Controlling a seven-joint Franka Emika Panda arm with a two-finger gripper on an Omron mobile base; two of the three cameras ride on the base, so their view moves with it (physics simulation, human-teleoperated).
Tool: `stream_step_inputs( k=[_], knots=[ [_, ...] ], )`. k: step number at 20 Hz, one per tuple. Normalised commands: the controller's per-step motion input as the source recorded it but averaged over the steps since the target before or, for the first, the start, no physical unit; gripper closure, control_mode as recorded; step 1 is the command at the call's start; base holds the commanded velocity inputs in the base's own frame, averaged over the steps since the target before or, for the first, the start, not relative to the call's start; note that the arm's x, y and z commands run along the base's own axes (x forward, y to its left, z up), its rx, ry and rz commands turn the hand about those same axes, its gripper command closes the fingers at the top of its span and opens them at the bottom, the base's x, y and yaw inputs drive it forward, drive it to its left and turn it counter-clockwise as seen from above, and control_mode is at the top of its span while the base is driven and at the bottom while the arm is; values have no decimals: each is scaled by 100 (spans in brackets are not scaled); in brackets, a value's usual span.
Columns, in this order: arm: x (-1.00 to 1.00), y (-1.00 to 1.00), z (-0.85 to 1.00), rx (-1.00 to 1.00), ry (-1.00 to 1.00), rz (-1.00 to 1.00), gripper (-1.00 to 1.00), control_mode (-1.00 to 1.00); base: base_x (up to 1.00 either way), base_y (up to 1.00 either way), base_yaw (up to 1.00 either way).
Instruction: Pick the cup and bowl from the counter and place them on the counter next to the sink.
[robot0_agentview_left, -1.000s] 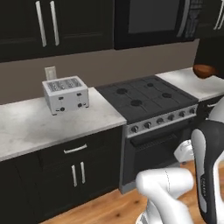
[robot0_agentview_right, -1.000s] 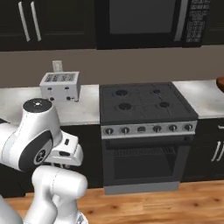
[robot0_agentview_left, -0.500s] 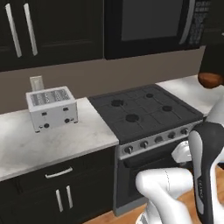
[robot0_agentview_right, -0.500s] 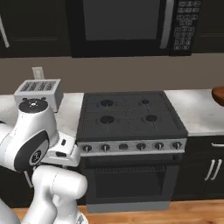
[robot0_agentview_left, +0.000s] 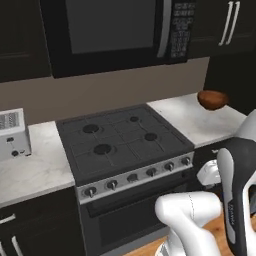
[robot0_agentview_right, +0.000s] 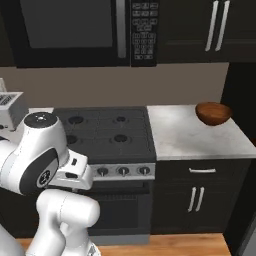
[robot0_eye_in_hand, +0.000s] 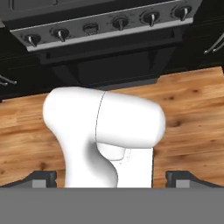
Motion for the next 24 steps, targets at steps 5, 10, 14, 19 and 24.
stream_step_inputs(
  k=[5,10,14,19,24],
  knots=[
    [0,0,0,0,0,0,-100,100,42,-35,0],
    [0,0,0,0,0,0,-100,100,61,0,14],
    [0,0,0,0,0,0,-100,100,36,1,32],
    [0,0,0,0,0,0,-100,100,43,-22,28],
    [0,0,0,0,0,0,-100,100,45,-46,21]
  ],
)
